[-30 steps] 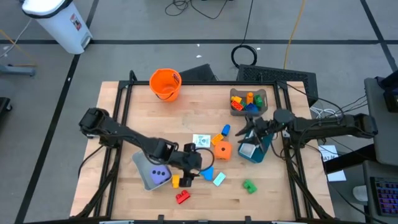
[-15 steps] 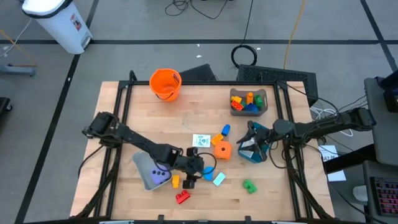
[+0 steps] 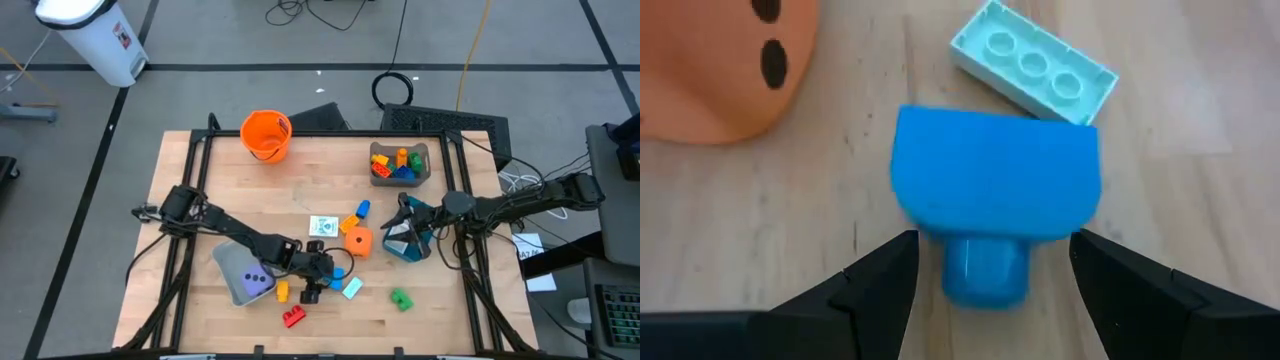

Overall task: Pick & Place Toys
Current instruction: Put the blue game piece into the black bin

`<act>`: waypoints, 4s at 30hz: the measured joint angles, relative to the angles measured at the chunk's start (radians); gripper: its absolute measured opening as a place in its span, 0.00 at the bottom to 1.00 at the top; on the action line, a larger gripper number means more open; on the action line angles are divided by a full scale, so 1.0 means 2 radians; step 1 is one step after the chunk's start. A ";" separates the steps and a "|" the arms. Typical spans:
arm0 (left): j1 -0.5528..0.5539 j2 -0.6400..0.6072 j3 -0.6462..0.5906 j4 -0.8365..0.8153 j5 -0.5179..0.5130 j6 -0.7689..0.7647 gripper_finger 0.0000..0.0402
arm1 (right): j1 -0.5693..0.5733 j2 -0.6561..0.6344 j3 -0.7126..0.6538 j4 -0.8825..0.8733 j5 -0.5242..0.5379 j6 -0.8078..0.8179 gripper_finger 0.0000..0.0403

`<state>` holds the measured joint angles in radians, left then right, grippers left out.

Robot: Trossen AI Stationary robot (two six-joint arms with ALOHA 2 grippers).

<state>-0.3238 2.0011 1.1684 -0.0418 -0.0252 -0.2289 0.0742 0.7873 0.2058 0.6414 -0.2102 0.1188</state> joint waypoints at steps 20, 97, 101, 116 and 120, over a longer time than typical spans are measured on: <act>0.017 0.009 -0.001 0.019 0.013 0.027 0.31 | 0.000 0.000 0.000 0.003 0.000 -0.002 0.32; 0.091 -0.168 0.066 -0.078 -0.284 0.360 0.35 | -0.111 0.302 0.172 0.207 -0.042 0.275 0.71; 0.092 -0.168 0.066 -0.079 -0.285 0.358 0.31 | -0.112 0.302 0.172 0.192 -0.024 0.275 0.62; 0.091 -0.168 0.066 -0.070 -0.263 0.347 0.47 | -0.112 0.301 0.172 0.193 -0.025 0.262 0.32; 0.090 -0.168 0.066 -0.064 -0.262 0.347 0.49 | -0.112 0.301 0.172 0.194 -0.026 0.255 0.32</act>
<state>-0.1446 1.6642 1.3014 -0.1693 -0.5483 0.4659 -0.1493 1.3900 0.5503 1.0294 -0.2618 0.6291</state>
